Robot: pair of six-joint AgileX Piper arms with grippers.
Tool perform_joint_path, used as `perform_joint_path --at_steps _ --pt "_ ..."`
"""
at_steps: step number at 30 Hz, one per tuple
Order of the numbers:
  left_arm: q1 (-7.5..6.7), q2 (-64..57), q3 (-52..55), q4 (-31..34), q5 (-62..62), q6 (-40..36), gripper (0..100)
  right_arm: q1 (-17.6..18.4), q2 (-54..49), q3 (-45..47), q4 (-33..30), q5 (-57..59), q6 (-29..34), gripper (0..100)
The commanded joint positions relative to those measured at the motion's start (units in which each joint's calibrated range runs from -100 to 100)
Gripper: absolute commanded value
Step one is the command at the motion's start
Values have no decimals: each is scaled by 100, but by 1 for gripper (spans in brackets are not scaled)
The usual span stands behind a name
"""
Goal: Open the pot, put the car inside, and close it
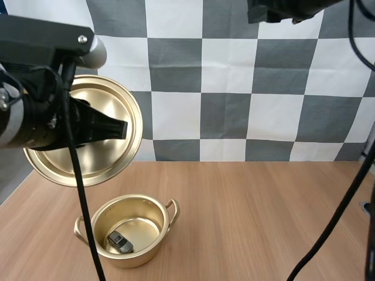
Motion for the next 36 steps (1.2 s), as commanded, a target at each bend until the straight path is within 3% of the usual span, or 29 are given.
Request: perform_joint_path --at_steps 1,5,11,17,28,36 --pt "-1 5 236 -25 0 30 0 -138 -948 -2 -38 0 150 68" --pt "-1 5 318 -25 0 30 0 -138 -1329 94 -261 0 489 67" --pt "-1 136 333 -309 0 35 0 -138 -1492 1131 -409 0 523 67" --pt "-1 432 1089 -460 0 188 0 -138 -1492 1988 -542 0 451 67" --pt "-1 635 1742 -228 -613 188 0 -138 -1643 2058 -336 0 372 67" --pt "-1 1688 1742 -739 -1071 267 0 -138 -1765 2058 -347 0 336 67"
